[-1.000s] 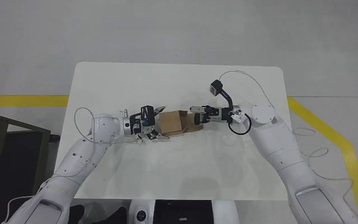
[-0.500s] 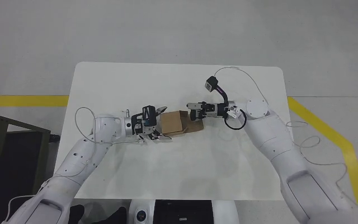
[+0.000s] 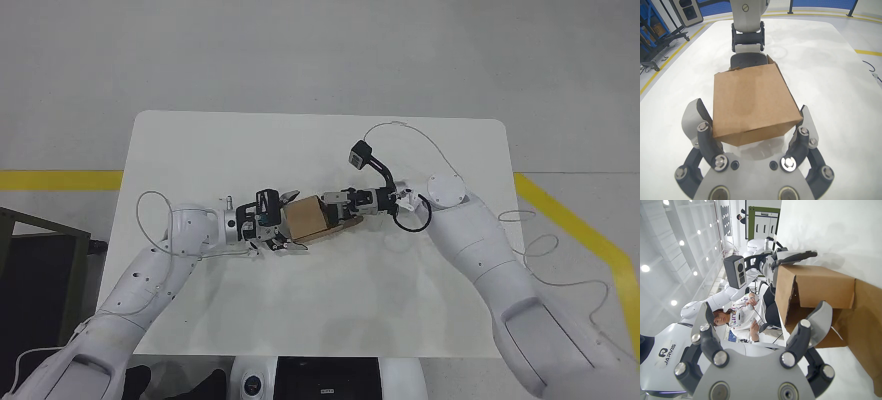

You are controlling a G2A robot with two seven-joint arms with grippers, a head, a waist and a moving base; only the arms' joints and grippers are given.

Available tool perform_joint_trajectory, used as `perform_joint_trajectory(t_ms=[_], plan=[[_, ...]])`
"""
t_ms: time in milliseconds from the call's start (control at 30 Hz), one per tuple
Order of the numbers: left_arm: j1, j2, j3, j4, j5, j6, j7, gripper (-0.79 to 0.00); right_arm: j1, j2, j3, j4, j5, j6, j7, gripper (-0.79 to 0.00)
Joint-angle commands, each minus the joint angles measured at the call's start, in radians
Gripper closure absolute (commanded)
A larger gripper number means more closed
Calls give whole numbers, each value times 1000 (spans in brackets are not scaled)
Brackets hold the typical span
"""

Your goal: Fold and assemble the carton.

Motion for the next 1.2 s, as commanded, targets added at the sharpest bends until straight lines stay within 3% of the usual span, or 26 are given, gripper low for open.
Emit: perform_joint_trajectory(t_ms=[0,1167], plan=[[-1,1,-1,2,0,-1,1,-785,-4,1,-2,-4,2,3,3,-785],[-26,5,41,17,3,-49,27,-785,-43,1,16,-29,40,21,21,-785]])
